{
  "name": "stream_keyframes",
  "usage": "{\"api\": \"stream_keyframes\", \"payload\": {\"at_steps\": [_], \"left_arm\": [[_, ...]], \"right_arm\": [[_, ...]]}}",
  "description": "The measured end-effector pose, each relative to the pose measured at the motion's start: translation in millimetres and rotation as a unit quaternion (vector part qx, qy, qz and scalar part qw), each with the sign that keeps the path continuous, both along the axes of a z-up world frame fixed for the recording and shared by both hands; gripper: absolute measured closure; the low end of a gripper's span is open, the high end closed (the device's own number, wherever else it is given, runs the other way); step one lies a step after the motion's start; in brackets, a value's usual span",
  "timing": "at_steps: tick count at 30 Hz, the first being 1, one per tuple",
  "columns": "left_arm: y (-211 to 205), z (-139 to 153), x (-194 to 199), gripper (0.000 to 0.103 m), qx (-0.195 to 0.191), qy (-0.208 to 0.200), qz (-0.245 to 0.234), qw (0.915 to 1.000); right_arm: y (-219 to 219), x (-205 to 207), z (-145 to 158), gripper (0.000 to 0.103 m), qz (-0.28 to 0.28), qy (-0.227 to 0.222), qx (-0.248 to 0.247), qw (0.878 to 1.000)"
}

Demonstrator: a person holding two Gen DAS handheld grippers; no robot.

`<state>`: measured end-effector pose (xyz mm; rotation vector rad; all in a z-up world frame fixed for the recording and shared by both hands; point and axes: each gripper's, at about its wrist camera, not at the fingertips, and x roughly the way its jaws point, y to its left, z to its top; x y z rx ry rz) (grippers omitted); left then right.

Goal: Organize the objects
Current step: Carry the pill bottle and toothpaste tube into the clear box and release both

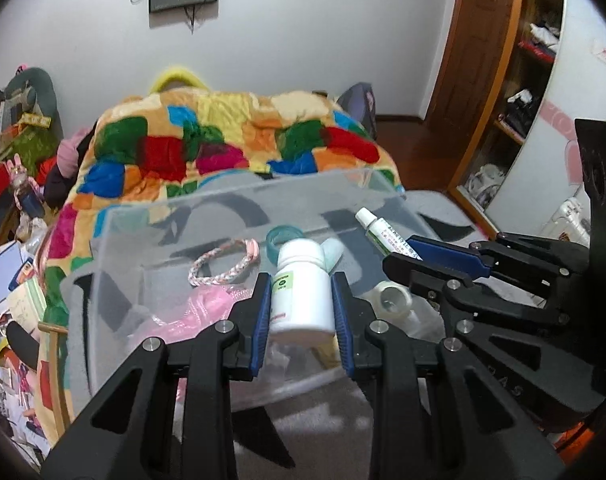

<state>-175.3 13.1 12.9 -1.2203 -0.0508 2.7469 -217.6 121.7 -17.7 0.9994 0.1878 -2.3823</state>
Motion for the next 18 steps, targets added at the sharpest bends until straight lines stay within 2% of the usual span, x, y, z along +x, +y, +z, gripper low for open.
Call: {"api": "stream_keyframes", "payload": {"at_steps": [3,8,18], "left_arm": [[1,-10,-8,0.074,0.002,-0.016,0.001,0.9999],[6,-14,-11,0.074,-0.002,-0.020,-0.004,0.9998],[2,1,4,0.074,0.010,-0.001,-0.005,0.9999]], "right_arm": [[0,-12,-15,0.088,0.000,-0.022,0.007,1.000],[-3,-19,-28,0.087,0.007,-0.041,0.019,0.999],[-2,-11,-17,0.087,0.014,-0.033,0.013,0.999]]}}
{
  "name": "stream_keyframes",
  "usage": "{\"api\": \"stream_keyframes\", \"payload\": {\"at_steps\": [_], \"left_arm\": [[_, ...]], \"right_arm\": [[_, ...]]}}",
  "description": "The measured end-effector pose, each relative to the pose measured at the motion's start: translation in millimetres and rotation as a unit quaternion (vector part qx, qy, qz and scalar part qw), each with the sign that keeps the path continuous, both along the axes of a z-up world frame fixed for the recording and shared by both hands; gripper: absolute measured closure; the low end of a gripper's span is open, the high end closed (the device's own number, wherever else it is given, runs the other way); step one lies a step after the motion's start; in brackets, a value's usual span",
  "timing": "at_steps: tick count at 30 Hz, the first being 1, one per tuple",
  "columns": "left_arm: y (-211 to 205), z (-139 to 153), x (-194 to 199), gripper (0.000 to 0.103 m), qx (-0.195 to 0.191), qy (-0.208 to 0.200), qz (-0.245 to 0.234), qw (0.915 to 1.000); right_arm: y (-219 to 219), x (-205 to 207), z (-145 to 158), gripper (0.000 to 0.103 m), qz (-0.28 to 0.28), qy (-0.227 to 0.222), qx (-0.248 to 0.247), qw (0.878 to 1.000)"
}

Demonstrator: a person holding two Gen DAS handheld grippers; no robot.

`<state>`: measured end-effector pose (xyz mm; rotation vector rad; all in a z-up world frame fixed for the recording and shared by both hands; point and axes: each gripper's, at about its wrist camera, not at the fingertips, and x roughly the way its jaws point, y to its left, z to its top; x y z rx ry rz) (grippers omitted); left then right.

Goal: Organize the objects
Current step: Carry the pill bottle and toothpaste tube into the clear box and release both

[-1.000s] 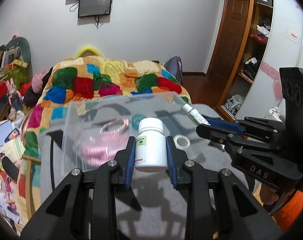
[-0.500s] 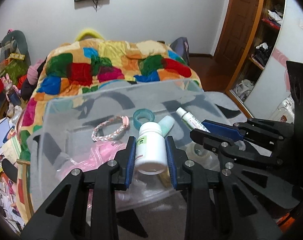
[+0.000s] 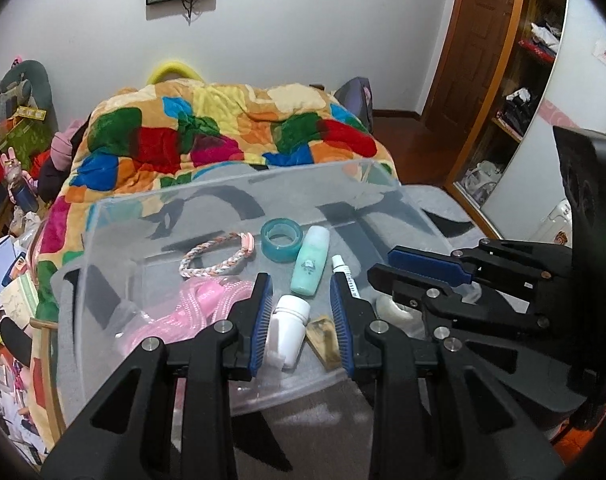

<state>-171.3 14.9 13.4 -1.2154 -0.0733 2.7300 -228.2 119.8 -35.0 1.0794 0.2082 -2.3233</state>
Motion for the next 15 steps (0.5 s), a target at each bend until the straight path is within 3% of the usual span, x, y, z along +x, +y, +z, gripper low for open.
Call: {"api": "stream_keyframes", "payload": {"at_steps": [5,9,12,15], "left_arm": [[-4,19,21,0.072,0.008,0.032,0.002,0.9995],[-7,32,40,0.057,0.010,0.059,0.007,0.9982],[-9,38,55,0.044,0.007,0.081,0.013,0.9966],[-11,40,68,0.038,0.004,0.094,0.018,0.9954]], "right_arm": [[7,18,20,0.087,0.001,0.028,-0.013,1.000],[13,36,36,0.085,0.006,0.049,-0.029,0.998],[18,49,44,0.075,0.006,0.061,-0.043,0.997],[23,61,48,0.062,0.002,0.073,-0.050,0.996]]}}
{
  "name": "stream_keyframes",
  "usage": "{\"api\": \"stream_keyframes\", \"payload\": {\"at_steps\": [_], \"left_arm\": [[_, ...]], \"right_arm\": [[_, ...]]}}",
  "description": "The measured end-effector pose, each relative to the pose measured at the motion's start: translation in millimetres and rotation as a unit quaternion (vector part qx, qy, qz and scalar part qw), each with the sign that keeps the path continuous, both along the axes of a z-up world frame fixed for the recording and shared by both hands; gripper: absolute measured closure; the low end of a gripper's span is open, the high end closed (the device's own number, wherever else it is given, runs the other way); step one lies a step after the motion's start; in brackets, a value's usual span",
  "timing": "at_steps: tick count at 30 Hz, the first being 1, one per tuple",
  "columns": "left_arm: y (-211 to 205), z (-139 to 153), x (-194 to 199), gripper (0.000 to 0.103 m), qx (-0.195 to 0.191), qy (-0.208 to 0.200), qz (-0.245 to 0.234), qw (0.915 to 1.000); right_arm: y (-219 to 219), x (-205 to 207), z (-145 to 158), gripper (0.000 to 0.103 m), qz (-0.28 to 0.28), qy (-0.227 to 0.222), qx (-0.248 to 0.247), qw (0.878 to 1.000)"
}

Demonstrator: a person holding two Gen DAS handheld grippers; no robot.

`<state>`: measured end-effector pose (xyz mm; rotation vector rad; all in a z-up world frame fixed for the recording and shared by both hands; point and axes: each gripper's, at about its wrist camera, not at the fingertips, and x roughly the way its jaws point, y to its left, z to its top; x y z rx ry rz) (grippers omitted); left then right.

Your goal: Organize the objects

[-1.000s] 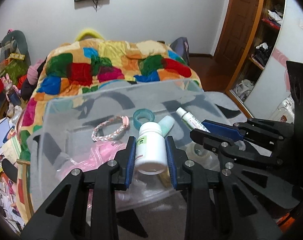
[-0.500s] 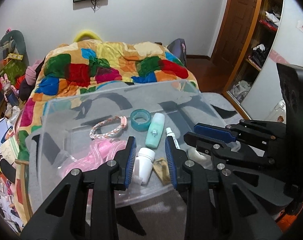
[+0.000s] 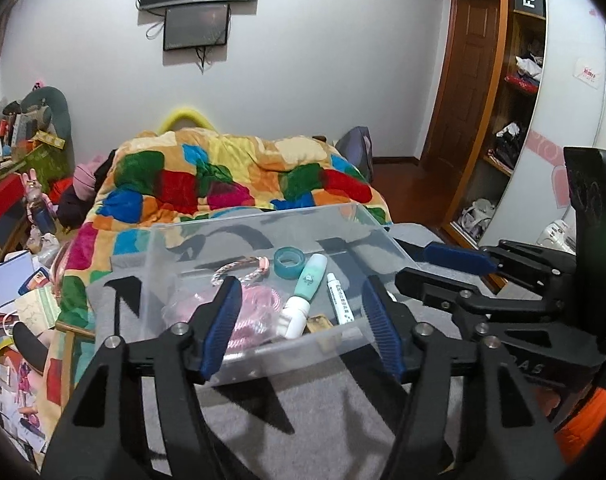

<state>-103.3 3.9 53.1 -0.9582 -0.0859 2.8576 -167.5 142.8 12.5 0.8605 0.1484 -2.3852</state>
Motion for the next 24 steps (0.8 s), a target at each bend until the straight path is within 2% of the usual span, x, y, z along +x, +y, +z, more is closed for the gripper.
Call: {"api": "stream_keyframes", "payload": {"at_steps": [2,6,8,14,24], "left_arm": [[-2,-1,7,0.033,0.001,0.004,0.004,1.0000],[-5,-7,20,0.022,0.004,0.009,0.009,0.9999],[-5,-11,25,0.019,0.003,0.010,0.011,0.9999],[-7,-25,34,0.014,0.007,0.000,0.020,0.9998],[-14,-41,38,0.014,0.019,-0.015,0.034,0.9991]], "right_arm": [[4,4,1,0.053,-0.002,0.005,-0.004,1.000],[8,15,-2,0.042,-0.008,0.014,-0.006,1.000],[11,19,-5,0.034,-0.012,0.014,-0.011,1.000],[16,30,-17,0.027,-0.019,0.014,-0.009,1.000],[16,41,-32,0.026,-0.015,0.016,0.010,1.000]]}}
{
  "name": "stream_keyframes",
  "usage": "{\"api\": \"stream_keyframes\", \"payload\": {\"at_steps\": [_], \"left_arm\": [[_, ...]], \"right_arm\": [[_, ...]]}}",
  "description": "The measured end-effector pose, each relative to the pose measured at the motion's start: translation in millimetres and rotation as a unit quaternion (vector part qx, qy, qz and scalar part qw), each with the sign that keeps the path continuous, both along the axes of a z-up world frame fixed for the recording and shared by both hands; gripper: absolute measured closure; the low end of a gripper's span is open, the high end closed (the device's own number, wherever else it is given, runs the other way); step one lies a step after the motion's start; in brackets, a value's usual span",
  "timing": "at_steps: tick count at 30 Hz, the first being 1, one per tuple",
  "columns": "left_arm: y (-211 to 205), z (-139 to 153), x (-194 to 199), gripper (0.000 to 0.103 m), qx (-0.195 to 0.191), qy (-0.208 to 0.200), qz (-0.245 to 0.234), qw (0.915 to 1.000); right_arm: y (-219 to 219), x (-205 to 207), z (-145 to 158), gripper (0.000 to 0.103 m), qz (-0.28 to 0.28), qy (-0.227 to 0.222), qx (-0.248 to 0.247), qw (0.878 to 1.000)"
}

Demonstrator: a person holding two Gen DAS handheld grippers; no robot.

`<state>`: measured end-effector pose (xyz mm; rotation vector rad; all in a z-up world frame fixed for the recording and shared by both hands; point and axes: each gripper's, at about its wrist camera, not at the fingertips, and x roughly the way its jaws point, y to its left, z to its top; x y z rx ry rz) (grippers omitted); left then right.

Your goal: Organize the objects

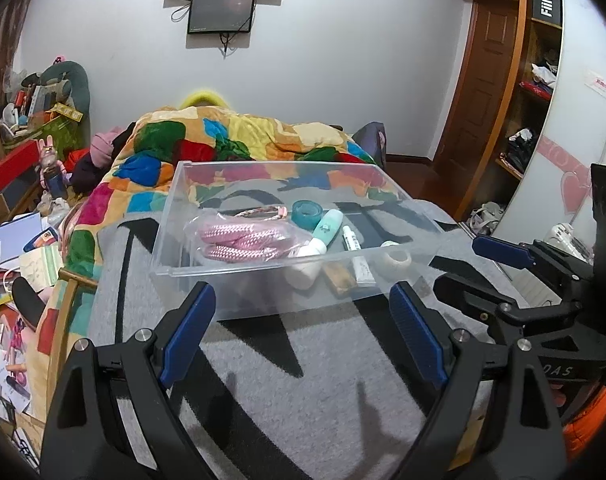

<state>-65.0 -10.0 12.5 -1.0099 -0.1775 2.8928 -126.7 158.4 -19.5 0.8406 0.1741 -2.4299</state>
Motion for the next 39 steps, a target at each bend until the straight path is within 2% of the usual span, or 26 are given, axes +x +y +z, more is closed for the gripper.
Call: {"api": "stream_keyframes", "payload": {"at_steps": [39], "left_arm": [[4.6,-2.9,0.9,0.014,0.004,-0.003,-0.003,1.0000]], "right_arm": [[-1.0,-3.7,-8.1,0.024,-0.001,-0.013,-0.004,1.000]]}}
